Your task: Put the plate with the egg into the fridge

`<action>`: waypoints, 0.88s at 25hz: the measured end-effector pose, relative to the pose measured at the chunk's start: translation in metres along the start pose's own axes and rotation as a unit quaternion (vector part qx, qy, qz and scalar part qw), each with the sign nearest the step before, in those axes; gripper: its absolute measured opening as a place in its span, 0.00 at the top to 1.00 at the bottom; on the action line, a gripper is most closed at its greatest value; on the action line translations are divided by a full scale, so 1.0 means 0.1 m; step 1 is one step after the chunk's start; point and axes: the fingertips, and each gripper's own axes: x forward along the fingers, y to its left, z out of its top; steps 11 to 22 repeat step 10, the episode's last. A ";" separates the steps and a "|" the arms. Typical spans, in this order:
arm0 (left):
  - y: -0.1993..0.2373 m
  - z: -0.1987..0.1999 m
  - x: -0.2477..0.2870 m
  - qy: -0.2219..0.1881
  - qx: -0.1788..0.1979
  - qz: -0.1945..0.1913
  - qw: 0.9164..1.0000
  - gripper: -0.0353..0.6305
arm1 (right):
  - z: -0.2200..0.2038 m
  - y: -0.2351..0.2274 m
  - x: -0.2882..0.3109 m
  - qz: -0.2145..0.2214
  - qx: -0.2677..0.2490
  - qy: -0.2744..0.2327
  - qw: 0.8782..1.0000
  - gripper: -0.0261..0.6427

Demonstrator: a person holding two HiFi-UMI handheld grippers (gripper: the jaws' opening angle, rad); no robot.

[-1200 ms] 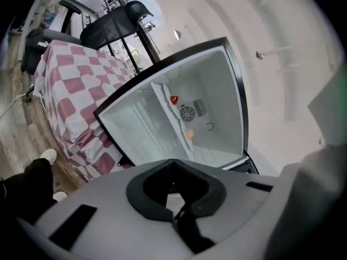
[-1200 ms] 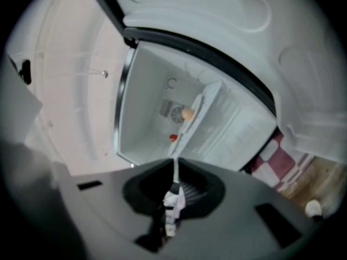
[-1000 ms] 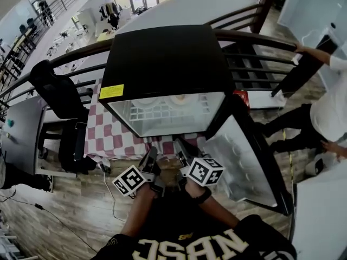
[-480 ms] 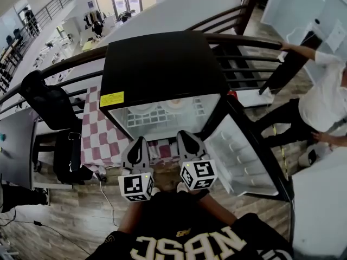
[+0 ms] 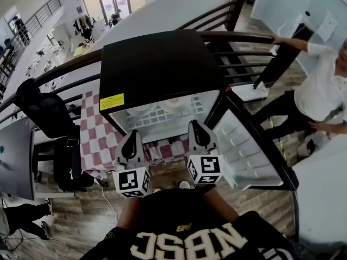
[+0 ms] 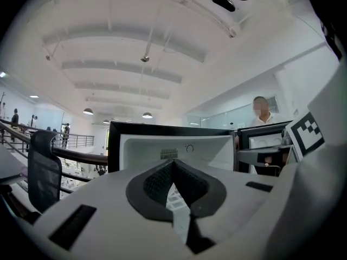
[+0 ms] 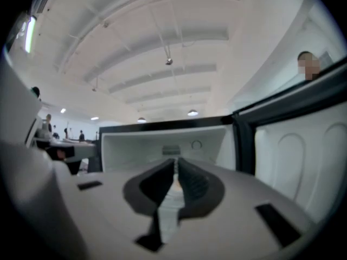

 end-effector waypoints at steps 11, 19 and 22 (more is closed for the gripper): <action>0.02 0.22 0.18 -0.037 -0.012 -0.026 0.999 0.91 | 0.33 0.13 0.15 0.006 -0.033 -0.043 0.999 0.93; 0.02 0.22 0.18 -0.037 -0.012 -0.026 0.999 0.91 | 0.33 0.13 0.15 0.006 -0.033 -0.043 0.999 0.93; 0.02 0.22 0.18 -0.037 -0.012 -0.026 0.999 0.91 | 0.33 0.13 0.15 0.006 -0.033 -0.043 0.999 0.93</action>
